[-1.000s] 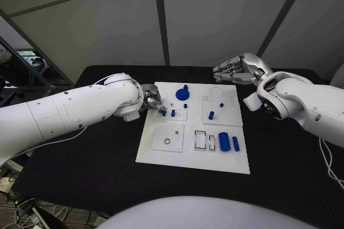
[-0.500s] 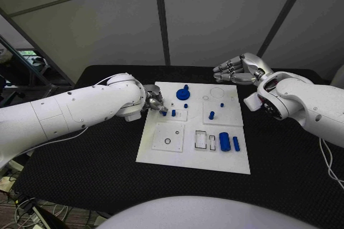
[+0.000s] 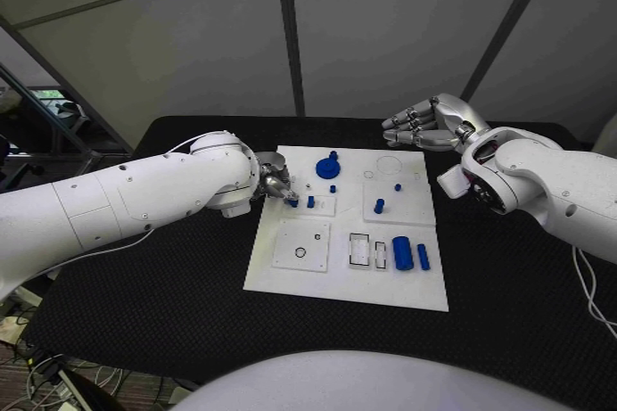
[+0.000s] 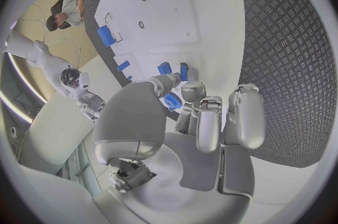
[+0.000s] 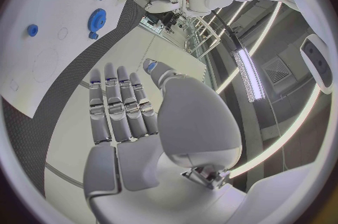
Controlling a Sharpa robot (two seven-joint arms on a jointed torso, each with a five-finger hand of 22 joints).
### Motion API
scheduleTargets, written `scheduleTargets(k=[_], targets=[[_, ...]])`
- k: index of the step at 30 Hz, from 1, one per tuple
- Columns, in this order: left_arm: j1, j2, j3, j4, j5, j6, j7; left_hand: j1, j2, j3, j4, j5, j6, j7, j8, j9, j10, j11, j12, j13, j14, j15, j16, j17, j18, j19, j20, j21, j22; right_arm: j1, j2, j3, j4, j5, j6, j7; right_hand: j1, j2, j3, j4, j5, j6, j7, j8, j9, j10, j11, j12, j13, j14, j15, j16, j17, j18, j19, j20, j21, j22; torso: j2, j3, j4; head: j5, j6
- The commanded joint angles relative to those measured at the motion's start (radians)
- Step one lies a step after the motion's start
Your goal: Assemble the parts on the task board
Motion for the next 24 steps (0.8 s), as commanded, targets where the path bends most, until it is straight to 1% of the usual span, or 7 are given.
scheduleTargets(k=[1, 14, 18, 21, 24], targets=[[-0.002, -0.002, -0.002, 0.002, -0.014, 0.023, -0.006, -0.007, 0.006, 0.136, -0.129, 0.004, 0.001, -0.006, 0.005, 0.004, 0.009, -0.003, 0.005, 0.001, 0.104, -0.008, 0.006, 0.263, -0.003, 0.002, -0.005, 0.004, 0.028, 0.002, 0.000, 0.001, 0.001, -0.002, 0.007, 0.004, -0.006, 0.002, -0.005, 0.001, 0.006, 0.000, 0.001, 0.000, 0.001, -0.008, -0.001, 0.003, -0.001, -0.006, -0.002, 0.002, -0.001, 0.006, 0.006, 0.002, -0.007, -0.001, 0.000, -0.0005, -0.0007, 0.001, 0.000], [-0.002, 0.003, -0.002, 0.005, -0.015, 0.021, -0.006, -0.013, 0.004, 0.143, -0.131, 0.004, 0.001, -0.007, 0.009, 0.006, 0.010, -0.004, 0.005, 0.000, 0.104, -0.008, 0.006, 0.263, -0.003, 0.003, -0.006, 0.006, 0.030, 0.001, 0.001, 0.001, 0.000, -0.002, 0.008, 0.004, -0.006, 0.002, -0.005, 0.001, 0.006, 0.000, 0.001, 0.000, 0.001, -0.008, -0.001, 0.003, -0.001, -0.006, -0.002, 0.002, -0.001, 0.006, 0.006, 0.002, -0.007, -0.001, 0.000, 0.0002, -0.0002, 0.000, -0.001], [-0.003, 0.007, -0.002, 0.004, -0.015, 0.023, -0.006, -0.015, 0.002, 0.144, -0.132, 0.003, 0.001, -0.007, 0.011, 0.007, 0.010, -0.004, 0.005, 0.001, 0.104, -0.009, 0.006, 0.263, -0.003, 0.003, -0.006, 0.006, 0.030, 0.001, 0.001, 0.001, 0.000, -0.002, 0.008, 0.004, -0.006, 0.002, -0.005, 0.001, 0.006, 0.000, 0.001, 0.000, 0.001, -0.008, -0.001, 0.003, -0.001, -0.006, -0.002, 0.002, -0.001, 0.006, 0.006, 0.002, -0.007, -0.001, -0.001, 0.0005, -0.0020, 0.001, -0.001], [-0.003, 0.011, -0.002, 0.001, -0.014, 0.033, -0.007, -0.020, 0.001, 0.147, -0.132, 0.003, 0.001, -0.008, 0.013, 0.008, 0.011, -0.004, 0.005, 0.000, 0.104, -0.009, 0.006, 0.263, -0.003, 0.004, -0.006, 0.006, 0.031, 0.001, 0.001, 0.001, 0.000, -0.002, 0.008, 0.005, -0.006, 0.002, -0.005, 0.001, 0.006, 0.000, 0.001, 0.000, 0.001, -0.008, -0.001, 0.003, -0.001, -0.006, -0.002, 0.002, -0.001, 0.006, 0.006, 0.002, -0.007, -0.001, 0.000, 0.0003, -0.0016, 0.000, -0.001], [-0.003, 0.015, -0.002, -0.004, -0.013, 0.055, -0.009, -0.026, 0.000, 0.147, -0.131, 0.002, 0.001, -0.009, 0.016, 0.009, 0.011, -0.004, 0.003, -0.002, 0.104, -0.009, 0.006, 0.263, -0.003, 0.004, -0.007, 0.006, 0.031, 0.002, 0.001, 0.001, 0.001, -0.002, 0.007, 0.005, -0.006, 0.002, -0.005, 0.001, 0.006, 0.000, 0.001, 0.000, 0.001, -0.008, -0.001, 0.003, -0.001, -0.006, -0.002, 0.002, -0.001, 0.006, 0.006, 0.002, -0.007, -0.001, -0.001, 0.0011, -0.0014, 0.000, -0.002]])
